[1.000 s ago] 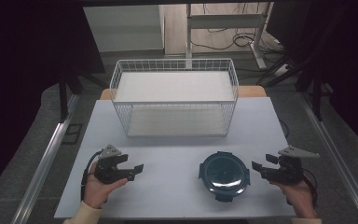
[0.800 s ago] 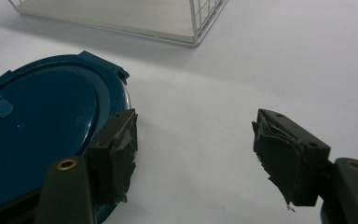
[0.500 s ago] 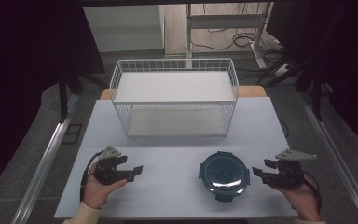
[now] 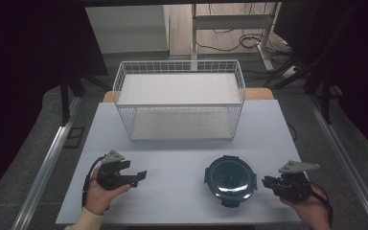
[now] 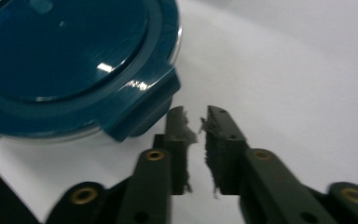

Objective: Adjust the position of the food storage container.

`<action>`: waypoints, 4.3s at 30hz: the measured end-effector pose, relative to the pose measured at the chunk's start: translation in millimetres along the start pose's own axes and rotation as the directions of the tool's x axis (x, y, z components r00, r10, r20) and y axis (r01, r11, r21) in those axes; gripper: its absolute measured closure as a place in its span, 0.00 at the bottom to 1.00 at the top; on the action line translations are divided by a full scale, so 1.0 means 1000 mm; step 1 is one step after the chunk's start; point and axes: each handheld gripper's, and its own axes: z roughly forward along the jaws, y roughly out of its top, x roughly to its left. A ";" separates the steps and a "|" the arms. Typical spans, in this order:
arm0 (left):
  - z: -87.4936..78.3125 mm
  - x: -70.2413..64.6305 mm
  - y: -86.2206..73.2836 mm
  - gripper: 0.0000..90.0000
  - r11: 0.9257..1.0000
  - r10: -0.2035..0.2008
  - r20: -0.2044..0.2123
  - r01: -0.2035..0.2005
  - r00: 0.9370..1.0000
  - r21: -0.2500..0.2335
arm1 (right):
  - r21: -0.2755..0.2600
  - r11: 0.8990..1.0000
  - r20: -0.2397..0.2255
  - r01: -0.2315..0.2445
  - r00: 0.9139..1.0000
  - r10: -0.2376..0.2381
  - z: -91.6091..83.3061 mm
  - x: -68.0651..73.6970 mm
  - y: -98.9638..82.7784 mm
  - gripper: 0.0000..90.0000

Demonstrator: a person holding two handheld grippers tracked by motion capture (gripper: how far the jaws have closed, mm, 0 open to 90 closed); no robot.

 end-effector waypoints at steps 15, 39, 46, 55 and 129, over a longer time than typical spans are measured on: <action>0.001 -0.001 -0.001 0.22 1.000 0.004 -0.004 -0.004 1.000 0.011 | 0.095 0.990 -0.046 0.104 0.994 -0.100 0.007 0.023 -0.005 0.99; 0.004 -0.002 -0.002 0.22 1.000 0.001 0.007 -0.001 1.000 0.021 | 0.097 0.988 -0.065 0.121 0.991 -0.115 0.009 0.028 -0.003 0.99; 0.005 -0.002 -0.002 0.22 1.000 -0.001 0.012 0.001 1.000 0.022 | 0.085 0.987 -0.048 0.133 0.990 -0.129 0.014 0.032 0.000 0.99; 0.005 -0.001 -0.002 0.23 1.000 -0.005 0.015 0.005 1.000 0.024 | 0.085 0.987 -0.033 0.135 0.991 -0.133 0.021 0.035 0.008 1.00; -0.004 0.001 0.000 0.23 1.000 -0.020 0.010 0.020 1.000 -0.022 | -0.117 0.980 -0.051 0.161 0.984 -0.168 0.049 0.067 0.060 0.71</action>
